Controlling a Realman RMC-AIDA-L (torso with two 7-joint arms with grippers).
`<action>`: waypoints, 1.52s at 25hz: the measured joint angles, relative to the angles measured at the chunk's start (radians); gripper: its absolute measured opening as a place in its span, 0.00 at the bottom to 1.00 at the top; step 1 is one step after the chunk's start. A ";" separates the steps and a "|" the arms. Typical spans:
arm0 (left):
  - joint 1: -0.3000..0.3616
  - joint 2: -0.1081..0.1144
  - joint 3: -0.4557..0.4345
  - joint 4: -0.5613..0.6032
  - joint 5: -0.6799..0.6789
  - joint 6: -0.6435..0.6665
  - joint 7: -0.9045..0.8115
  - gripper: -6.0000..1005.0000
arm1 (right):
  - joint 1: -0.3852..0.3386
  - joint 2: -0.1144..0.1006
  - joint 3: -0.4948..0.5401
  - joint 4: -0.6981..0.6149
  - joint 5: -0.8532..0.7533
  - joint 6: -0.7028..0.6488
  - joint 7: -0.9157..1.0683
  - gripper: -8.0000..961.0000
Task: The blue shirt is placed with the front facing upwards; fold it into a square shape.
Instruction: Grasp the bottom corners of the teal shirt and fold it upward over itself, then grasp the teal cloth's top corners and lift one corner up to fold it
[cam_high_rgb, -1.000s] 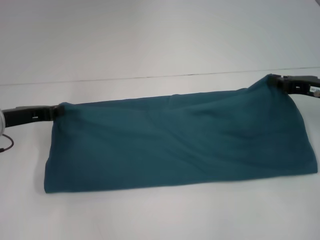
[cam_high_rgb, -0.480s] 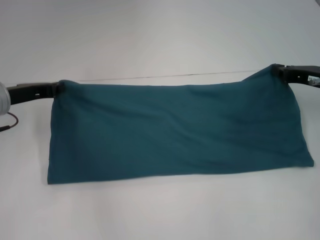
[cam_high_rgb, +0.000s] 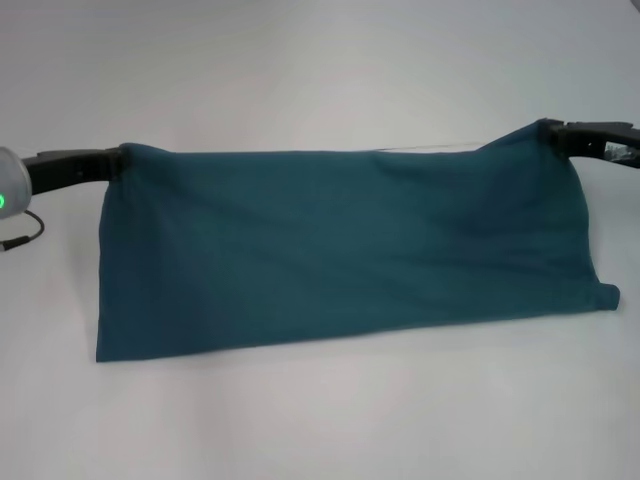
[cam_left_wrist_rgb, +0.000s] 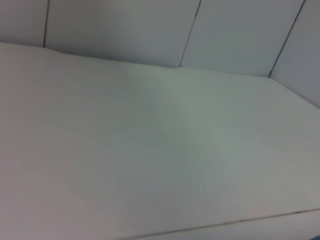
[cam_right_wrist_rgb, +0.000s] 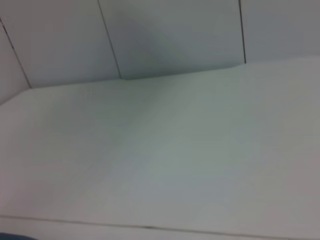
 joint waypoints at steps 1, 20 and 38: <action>0.000 -0.001 0.008 -0.010 -0.001 -0.014 0.001 0.11 | 0.002 0.000 -0.003 0.009 0.000 0.009 -0.005 0.10; 0.012 -0.076 0.038 -0.037 -0.017 -0.186 0.072 0.12 | 0.014 0.045 -0.061 0.054 0.000 0.253 -0.042 0.16; 0.183 -0.073 0.042 0.165 -0.202 0.091 0.003 0.68 | -0.170 0.056 -0.063 -0.166 0.086 0.013 0.051 0.73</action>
